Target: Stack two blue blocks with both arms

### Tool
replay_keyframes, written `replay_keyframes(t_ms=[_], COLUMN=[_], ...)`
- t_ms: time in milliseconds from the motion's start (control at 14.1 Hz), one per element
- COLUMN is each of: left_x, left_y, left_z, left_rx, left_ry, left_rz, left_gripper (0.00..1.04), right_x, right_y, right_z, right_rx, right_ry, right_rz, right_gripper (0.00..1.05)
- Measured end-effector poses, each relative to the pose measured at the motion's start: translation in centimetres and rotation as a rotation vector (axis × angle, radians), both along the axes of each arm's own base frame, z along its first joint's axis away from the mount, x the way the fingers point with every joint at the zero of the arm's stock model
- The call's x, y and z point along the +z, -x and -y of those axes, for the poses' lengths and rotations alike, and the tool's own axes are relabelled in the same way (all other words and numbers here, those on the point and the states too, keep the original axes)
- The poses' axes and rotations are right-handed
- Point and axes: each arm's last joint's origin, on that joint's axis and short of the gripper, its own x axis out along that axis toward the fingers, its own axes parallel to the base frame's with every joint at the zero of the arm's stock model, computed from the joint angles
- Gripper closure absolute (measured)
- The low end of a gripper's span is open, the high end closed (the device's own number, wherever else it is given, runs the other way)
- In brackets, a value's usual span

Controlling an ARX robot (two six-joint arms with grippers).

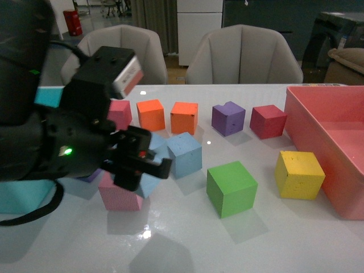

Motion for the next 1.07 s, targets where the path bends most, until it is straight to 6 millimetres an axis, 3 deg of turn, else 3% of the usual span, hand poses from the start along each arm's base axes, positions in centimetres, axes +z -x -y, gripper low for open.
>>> replay_keyframes(t_ms=[356, 569, 1067], left_x=[1.6, 1.3, -0.1], left_y=[-6.5, -9.7, -12.1], left_z=[5.2, 6.9, 7.4], left_rx=[0.041, 0.081, 0.139], left_ry=[0.008, 0.002, -0.005], left_rz=[-0.029, -0.052, -0.084], left_gripper=[0.66, 0.66, 0.66], right_x=[0.0, 0.0, 0.0], right_y=[0.0, 0.0, 0.0], right_z=[0.0, 0.0, 0.0], right_rx=[0.000, 0.000, 0.000], right_ry=[0.000, 0.000, 0.000], right_rz=[0.000, 0.000, 0.000], right_gripper=[0.06, 0.06, 0.06])
